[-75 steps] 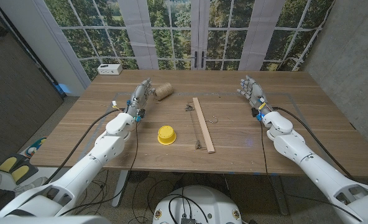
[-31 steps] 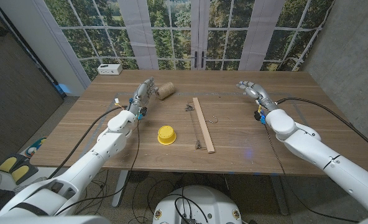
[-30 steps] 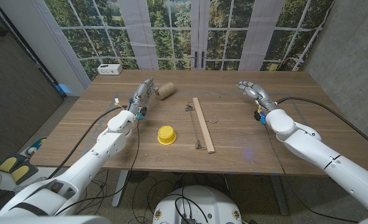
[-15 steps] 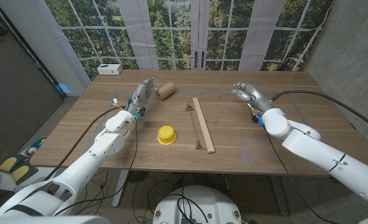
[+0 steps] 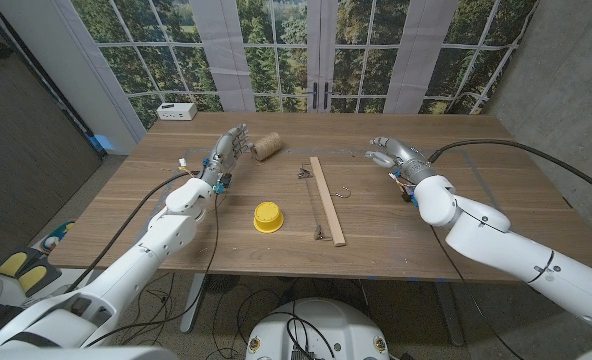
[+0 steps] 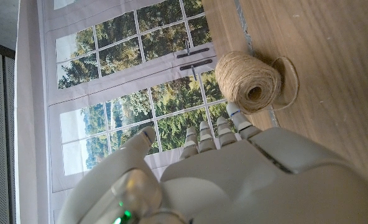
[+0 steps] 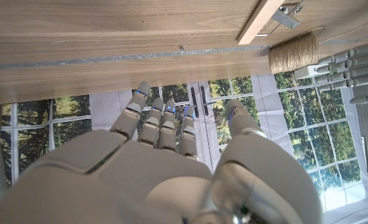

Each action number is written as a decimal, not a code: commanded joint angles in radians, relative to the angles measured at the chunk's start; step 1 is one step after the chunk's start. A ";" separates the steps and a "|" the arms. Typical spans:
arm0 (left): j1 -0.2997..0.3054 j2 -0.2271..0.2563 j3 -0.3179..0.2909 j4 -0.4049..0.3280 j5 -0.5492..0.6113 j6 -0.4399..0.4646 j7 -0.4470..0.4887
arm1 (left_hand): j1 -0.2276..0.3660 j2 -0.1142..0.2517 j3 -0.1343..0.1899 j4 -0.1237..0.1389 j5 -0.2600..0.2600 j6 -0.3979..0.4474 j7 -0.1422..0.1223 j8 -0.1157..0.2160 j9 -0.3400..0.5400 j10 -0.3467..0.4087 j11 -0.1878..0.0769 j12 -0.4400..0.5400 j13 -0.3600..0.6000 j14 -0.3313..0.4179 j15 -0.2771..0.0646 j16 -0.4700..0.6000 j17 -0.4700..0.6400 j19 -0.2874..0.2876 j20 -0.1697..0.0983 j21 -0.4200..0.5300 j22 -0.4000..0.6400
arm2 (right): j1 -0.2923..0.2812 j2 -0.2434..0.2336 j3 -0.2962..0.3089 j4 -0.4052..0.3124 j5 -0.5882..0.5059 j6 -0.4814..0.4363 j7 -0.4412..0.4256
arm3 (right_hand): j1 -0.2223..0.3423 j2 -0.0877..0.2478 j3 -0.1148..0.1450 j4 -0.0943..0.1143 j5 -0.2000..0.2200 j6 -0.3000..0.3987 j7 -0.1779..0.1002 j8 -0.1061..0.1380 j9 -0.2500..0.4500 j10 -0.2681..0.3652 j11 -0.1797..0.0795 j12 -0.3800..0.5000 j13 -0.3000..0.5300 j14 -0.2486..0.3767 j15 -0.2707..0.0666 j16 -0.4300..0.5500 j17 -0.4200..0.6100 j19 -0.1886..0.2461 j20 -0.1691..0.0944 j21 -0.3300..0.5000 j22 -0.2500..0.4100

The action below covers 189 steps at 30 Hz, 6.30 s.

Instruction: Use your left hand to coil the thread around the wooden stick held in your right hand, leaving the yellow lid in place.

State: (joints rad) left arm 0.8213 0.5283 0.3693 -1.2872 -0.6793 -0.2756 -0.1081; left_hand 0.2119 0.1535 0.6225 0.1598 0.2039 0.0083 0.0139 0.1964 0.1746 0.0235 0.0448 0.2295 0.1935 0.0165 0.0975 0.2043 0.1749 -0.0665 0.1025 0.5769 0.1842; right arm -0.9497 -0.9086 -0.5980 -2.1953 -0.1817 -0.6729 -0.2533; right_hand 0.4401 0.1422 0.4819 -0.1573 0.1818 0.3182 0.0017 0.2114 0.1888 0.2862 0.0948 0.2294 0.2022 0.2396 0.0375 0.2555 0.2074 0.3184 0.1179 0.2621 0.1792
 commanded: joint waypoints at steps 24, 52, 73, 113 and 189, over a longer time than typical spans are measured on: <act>0.041 0.028 -0.010 -0.041 -0.020 -0.008 -0.031 | -0.016 0.007 -0.003 0.000 0.007 0.016 0.000 0.001 0.005 0.012 0.007 0.003 0.003 0.011 0.002 0.000 0.006 0.004 0.016 -0.001 0.006 | 0.062 -0.011 -0.252 -0.212 -0.289 -0.347 0.153 | 0.059 0.011 0.010 -0.010 0.001 0.060 -0.011 0.010 0.002 0.050 -0.018 0.007 0.005 0.058 -0.029 0.023 0.007 0.047 0.001 0.001 0.003; 0.066 0.044 -0.017 -0.061 -0.030 -0.015 -0.048 | -0.022 0.009 -0.001 -0.001 0.008 0.018 -0.004 -0.003 0.006 0.013 0.002 0.001 0.004 0.005 -0.003 -0.007 0.006 0.005 0.024 -0.004 0.006 | 0.150 0.032 -0.451 -0.227 -0.476 -0.465 0.314 | 0.078 -0.002 0.000 -0.009 0.001 0.082 -0.012 0.009 0.003 0.066 -0.023 0.005 0.005 0.071 -0.042 0.028 0.009 0.059 -0.002 -0.001 0.004; 0.067 0.044 -0.024 -0.044 -0.036 -0.022 -0.051 | -0.025 0.009 0.000 -0.002 0.009 0.019 -0.004 -0.005 0.006 0.014 0.000 -0.001 0.005 0.006 -0.003 -0.008 0.006 0.006 0.025 -0.006 0.007 | 0.223 0.106 -0.535 -0.133 -0.555 -0.458 0.443 | 0.056 -0.033 -0.034 0.009 0.001 0.102 -0.011 0.008 0.003 0.071 -0.026 0.001 0.006 0.069 -0.048 0.026 0.013 0.064 -0.003 -0.006 0.004; 0.027 0.023 -0.018 0.024 -0.041 -0.028 -0.084 | -0.029 0.011 0.005 -0.005 0.010 0.019 -0.004 -0.008 0.006 0.013 0.001 -0.005 0.006 0.005 -0.004 -0.012 0.005 0.007 0.024 -0.010 0.007 | 0.314 0.216 -0.654 0.037 -0.737 -0.478 0.622 | 0.035 -0.102 -0.093 0.005 0.019 0.101 -0.010 -0.006 0.005 0.069 -0.040 -0.010 0.007 0.071 -0.058 0.016 0.008 0.072 -0.007 -0.016 0.005; -0.062 -0.005 0.018 0.082 0.006 0.005 -0.075 | -0.034 0.012 0.014 -0.007 0.010 0.017 -0.010 -0.009 0.006 0.012 0.003 -0.009 0.007 0.006 -0.002 -0.013 0.005 0.007 0.025 -0.017 0.008 | -0.046 0.365 -0.214 0.292 -0.959 -0.181 0.268 | 0.801 0.006 -0.200 0.007 0.059 0.709 -0.075 0.126 0.063 0.780 -0.149 0.328 0.161 0.772 -0.264 0.431 0.376 0.342 -0.231 0.161 0.065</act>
State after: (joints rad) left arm 0.7470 0.5071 0.3851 -1.1600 -0.6904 -0.2808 -0.2116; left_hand 0.1834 0.1436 0.6301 0.1523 0.2039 0.0219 0.0108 0.1885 0.1789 0.0321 0.0465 0.2217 0.1977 0.0241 0.0947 0.1922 0.1766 -0.0588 0.1268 0.5605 0.1881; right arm -0.9218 -0.4965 -0.8509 -1.8334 -1.2708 -0.8906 0.3817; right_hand 1.0825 0.0131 0.2879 -0.1498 0.2406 0.8727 0.0530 0.2822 0.2306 1.0027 0.0070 0.5430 0.3013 0.9803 -0.1114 0.6908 0.5759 0.6605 -0.0641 0.4144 0.2397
